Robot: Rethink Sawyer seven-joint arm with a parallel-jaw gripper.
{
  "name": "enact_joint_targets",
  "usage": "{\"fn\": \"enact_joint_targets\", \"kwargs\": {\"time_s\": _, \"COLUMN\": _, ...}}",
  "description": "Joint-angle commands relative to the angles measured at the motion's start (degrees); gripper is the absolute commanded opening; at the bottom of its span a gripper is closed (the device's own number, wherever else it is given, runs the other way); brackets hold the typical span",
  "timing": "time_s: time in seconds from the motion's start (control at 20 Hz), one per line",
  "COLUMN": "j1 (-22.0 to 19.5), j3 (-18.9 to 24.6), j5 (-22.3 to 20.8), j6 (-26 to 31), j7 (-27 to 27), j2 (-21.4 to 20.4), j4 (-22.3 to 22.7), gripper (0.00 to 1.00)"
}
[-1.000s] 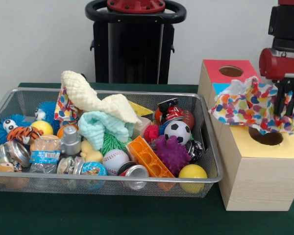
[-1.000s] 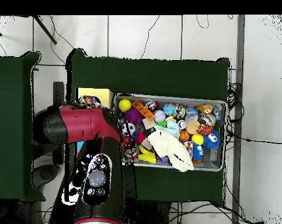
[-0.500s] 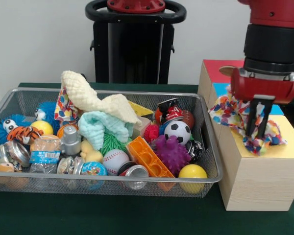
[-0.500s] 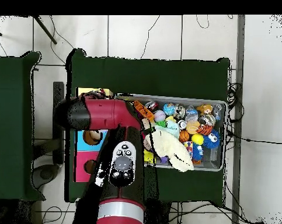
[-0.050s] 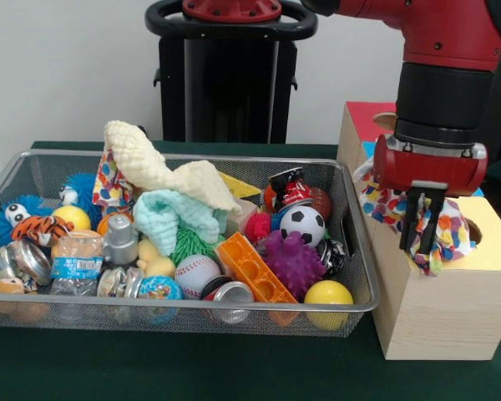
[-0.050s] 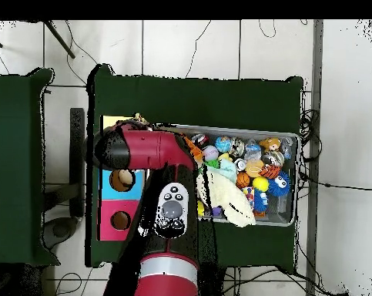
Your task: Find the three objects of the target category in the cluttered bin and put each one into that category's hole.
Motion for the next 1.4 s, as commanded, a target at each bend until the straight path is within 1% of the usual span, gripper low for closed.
{"fn": "enact_joint_targets", "kwargs": {"time_s": 0.05, "j1": -0.7, "j3": 3.8, "j5": -0.4, "j6": -1.5, "j7": 7.4, "j2": 4.2, "j4": 0.9, "gripper": 0.0}}
{"fn": "enact_joint_targets", "kwargs": {"time_s": 0.3, "j1": -0.8, "j3": 5.7, "j5": 1.1, "j6": 0.4, "j7": 8.2, "j2": 1.9, "j4": 5.4, "gripper": 0.0}}
{"fn": "enact_joint_targets", "kwargs": {"time_s": 0.55, "j1": -2.6, "j3": 8.0, "j5": 1.5, "j6": 1.5, "j7": 6.4, "j2": 1.3, "j4": 6.6, "gripper": 0.0}}
{"fn": "enact_joint_targets", "kwargs": {"time_s": 0.7, "j1": -2.5, "j3": 7.6, "j5": 1.9, "j6": 4.7, "j7": 6.5, "j2": 0.2, "j4": 8.2, "gripper": 0.0}}
{"fn": "enact_joint_targets", "kwargs": {"time_s": 0.8, "j1": -2.8, "j3": 8.1, "j5": 1.9, "j6": 4.8, "j7": 6.2, "j2": -0.9, "j4": 10.1, "gripper": 0.0}}
{"fn": "enact_joint_targets", "kwargs": {"time_s": 1.05, "j1": -1.9, "j3": 7.5, "j5": 1.9, "j6": 6.1, "j7": 6.7, "j2": -3.0, "j4": 12.1, "gripper": 0.0}}
{"fn": "enact_joint_targets", "kwargs": {"time_s": 1.25, "j1": -1.6, "j3": 7.7, "j5": 2.1, "j6": 5.2, "j7": 7.3, "j2": -3.5, "j4": 13.9, "gripper": 0.0}}
{"fn": "enact_joint_targets", "kwargs": {"time_s": 1.4, "j1": -1.1, "j3": 7.5, "j5": 1.9, "j6": 4.4, "j7": 7.7, "j2": -3.1, "j4": 14.1, "gripper": 0.0}}
